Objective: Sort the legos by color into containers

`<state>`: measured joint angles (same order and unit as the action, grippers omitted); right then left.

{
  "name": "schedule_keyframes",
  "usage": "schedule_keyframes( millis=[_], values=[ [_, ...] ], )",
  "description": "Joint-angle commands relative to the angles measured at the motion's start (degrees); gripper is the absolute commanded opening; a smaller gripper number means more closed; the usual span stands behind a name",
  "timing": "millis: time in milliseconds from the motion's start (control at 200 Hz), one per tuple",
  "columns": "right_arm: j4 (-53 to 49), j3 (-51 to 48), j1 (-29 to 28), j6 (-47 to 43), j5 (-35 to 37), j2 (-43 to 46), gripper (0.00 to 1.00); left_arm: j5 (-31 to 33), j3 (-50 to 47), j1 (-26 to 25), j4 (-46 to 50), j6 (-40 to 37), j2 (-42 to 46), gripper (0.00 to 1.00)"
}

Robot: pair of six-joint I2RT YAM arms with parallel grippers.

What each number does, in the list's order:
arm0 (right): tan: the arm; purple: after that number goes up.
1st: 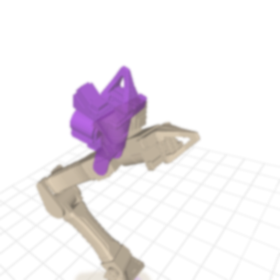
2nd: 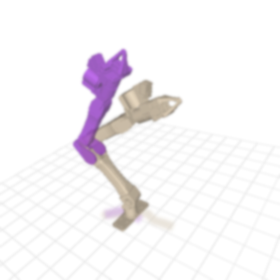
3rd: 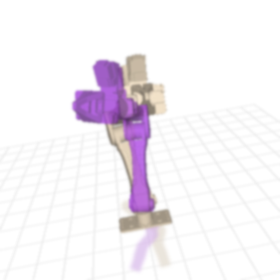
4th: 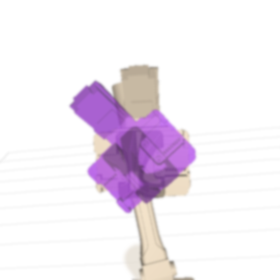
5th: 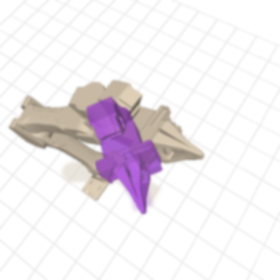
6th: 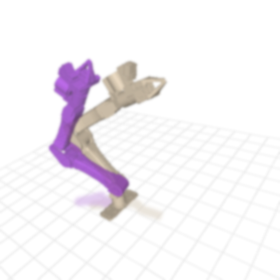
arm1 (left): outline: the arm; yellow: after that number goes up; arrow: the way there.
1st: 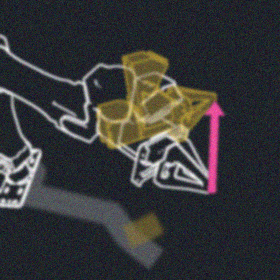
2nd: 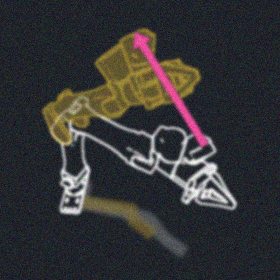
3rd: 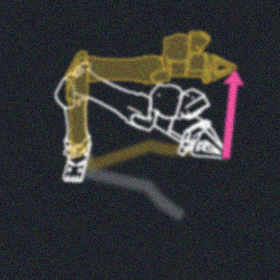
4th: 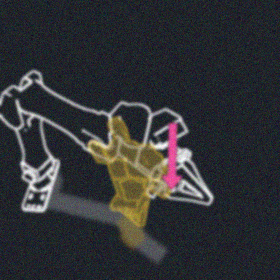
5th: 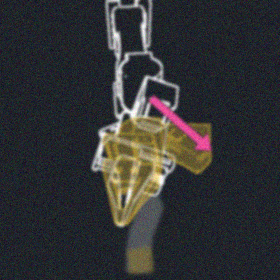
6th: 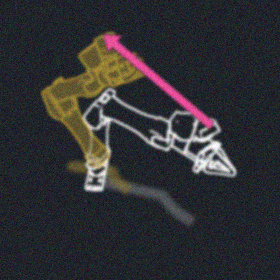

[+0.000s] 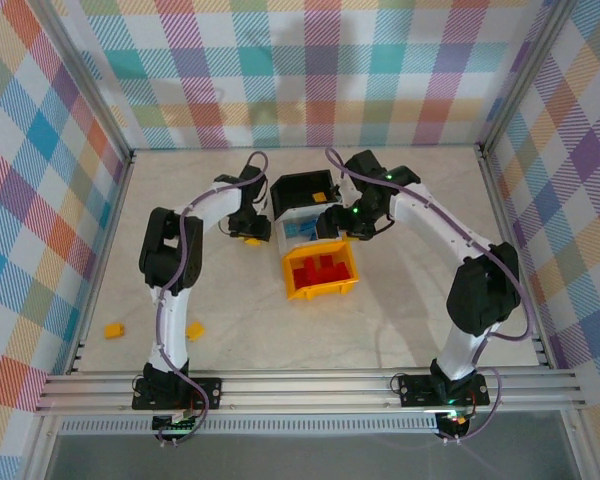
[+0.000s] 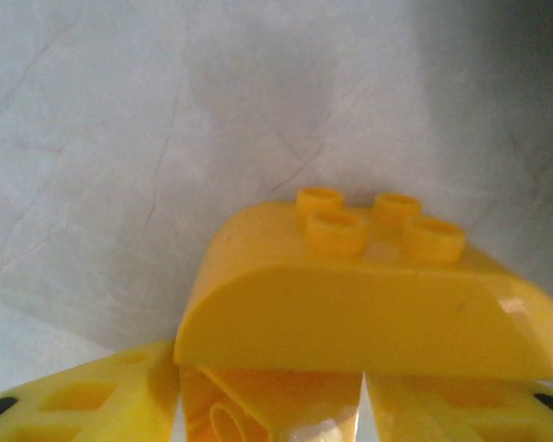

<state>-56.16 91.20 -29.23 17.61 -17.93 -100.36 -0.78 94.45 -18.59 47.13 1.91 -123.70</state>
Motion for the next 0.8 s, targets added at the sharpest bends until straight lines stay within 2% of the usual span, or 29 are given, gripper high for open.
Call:
schedule_keyframes(
  millis=[0, 275, 385, 510, 615, 795],
  values=[
    [0.18, 1.26, 0.03, 0.76, -1.38, -0.85, 0.69, -1.26, -3.33, 0.8, 2.0, 0.17, 2.43, 0.46],
    [0.45, 0.83, -0.02, 0.9, -0.88, 0.31, 0.69, -2.53, -7.52, 2.32, 2.84, 4.01, 9.18, 0.44],
    [1.09, 0.22, 0.05, 1.37, -0.53, 1.15, 0.69, -5.9, -6.54, 2.59, 4.38, 6.9, 12.54, 0.44],
    [2.67, -0.89, 0.18, 2.71, -0.61, 2.21, 0.69, -13.93, -0.89, 2.59, 3.95, 12.21, 13.42, 0.44],
    [3.84, -1.55, 0.4, 3.48, -0.6, 3.14, 0.69, -18.81, 6.09, 2.3, 1.8, 17.27, 10.51, 0.44],
    [3.79, -1.27, 0.76, 3.5, -0.52, 3.78, 0.69, -20.5, 21.89, 0.65, 2.85, 20.81, -0.4, 0.44]
  ],
)
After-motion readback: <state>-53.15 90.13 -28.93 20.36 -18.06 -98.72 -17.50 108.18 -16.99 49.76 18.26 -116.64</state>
